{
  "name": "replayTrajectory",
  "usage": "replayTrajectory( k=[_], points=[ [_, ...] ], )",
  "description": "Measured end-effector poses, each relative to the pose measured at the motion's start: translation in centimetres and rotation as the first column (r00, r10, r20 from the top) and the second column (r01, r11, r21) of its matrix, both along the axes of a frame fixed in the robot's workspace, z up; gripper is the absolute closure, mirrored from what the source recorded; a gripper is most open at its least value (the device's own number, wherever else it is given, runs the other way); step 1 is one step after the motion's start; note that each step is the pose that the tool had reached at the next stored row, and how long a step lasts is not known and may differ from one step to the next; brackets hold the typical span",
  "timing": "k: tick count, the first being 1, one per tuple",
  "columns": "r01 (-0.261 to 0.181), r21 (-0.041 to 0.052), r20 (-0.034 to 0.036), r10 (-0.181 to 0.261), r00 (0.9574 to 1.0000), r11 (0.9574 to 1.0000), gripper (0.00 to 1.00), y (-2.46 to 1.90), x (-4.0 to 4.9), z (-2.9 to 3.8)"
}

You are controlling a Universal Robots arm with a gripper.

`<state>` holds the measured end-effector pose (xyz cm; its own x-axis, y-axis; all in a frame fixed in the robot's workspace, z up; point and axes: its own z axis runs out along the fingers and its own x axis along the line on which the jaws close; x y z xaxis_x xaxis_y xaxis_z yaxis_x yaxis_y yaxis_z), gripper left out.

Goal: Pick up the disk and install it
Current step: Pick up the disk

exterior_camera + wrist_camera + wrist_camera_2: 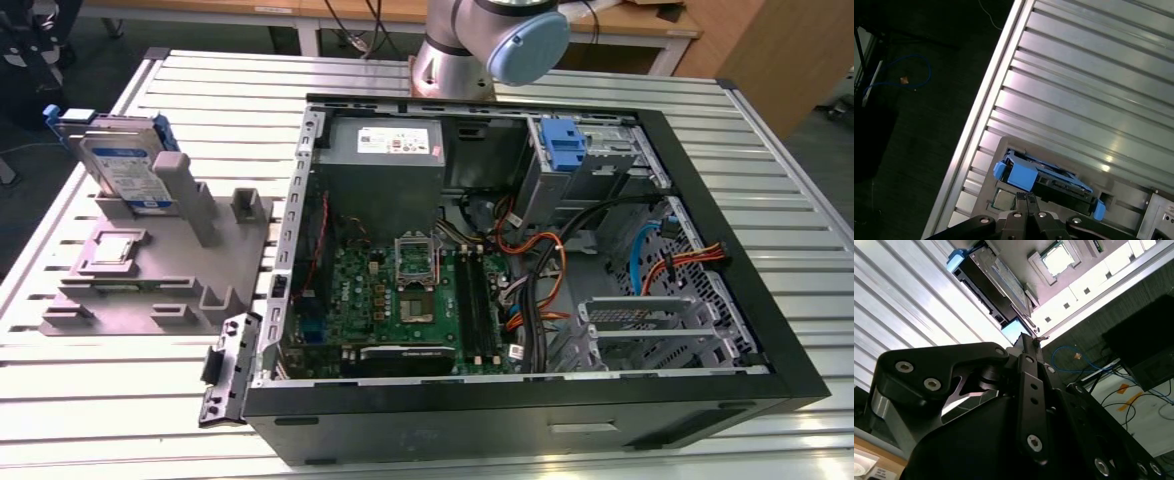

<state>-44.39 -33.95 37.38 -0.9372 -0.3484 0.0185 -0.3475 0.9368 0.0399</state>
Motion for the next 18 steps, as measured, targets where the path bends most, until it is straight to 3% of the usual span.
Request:
replayTrajectory(
  k=[5,9,13,18],
  points=[
    [-0.060,0.0001,-0.0001,0.060,0.9982,0.9982,0.90,0.00,0.00,0.00],
    [-0.124,0.0000,-0.0001,0.124,0.9923,0.9923,0.90,0.00,0.00,-0.01],
    [-0.190,0.0001,-0.0001,0.190,0.9817,0.9817,0.90,0.00,0.00,-0.02],
    [-0.275,0.0001,-0.0001,0.275,0.9613,0.9613,0.90,0.00,0.00,-0.03]
  ],
)
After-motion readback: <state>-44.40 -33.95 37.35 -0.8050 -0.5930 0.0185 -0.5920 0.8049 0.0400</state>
